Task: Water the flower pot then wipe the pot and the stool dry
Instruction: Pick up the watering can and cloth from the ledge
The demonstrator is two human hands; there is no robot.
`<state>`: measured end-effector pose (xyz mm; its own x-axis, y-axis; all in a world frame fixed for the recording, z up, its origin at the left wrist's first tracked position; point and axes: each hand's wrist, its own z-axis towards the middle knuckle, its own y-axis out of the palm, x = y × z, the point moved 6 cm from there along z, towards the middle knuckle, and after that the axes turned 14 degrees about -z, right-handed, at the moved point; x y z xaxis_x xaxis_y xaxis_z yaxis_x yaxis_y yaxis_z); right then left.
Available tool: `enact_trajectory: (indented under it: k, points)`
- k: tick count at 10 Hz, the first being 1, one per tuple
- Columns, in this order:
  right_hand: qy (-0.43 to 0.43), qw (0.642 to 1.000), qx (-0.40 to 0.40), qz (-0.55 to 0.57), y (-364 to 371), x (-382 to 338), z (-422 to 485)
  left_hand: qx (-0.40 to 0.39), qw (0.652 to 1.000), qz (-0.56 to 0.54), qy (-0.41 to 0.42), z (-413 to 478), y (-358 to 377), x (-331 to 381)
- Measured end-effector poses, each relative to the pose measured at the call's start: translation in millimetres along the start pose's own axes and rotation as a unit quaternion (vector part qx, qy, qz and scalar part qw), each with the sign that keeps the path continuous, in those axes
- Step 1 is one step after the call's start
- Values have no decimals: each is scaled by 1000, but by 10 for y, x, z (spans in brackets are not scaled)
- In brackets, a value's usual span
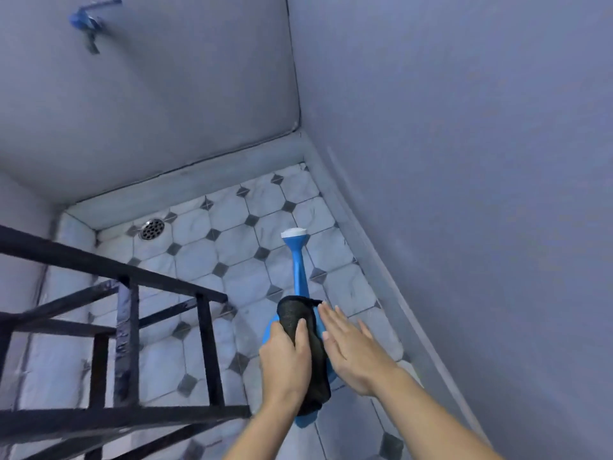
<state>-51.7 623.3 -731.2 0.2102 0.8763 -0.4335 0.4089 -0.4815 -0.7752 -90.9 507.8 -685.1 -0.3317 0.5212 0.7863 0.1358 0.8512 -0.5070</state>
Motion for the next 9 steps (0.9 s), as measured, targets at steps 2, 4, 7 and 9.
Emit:
enact_trajectory:
  k: [2,4,7,9]
  points:
    - [-2,999,0,-39,590,294,615,24,1000,-4,-12,449,463,-656]
    - [-5,998,11,-60,822,518,972,35,999,-11,7,731,729,-804]
    - [-10,989,-5,-149,643,562,903,-7,998,30,-61,734,738,-766]
    - [47,987,14,-151,5,325,145,-5,987,161,-14,363,145,-136]
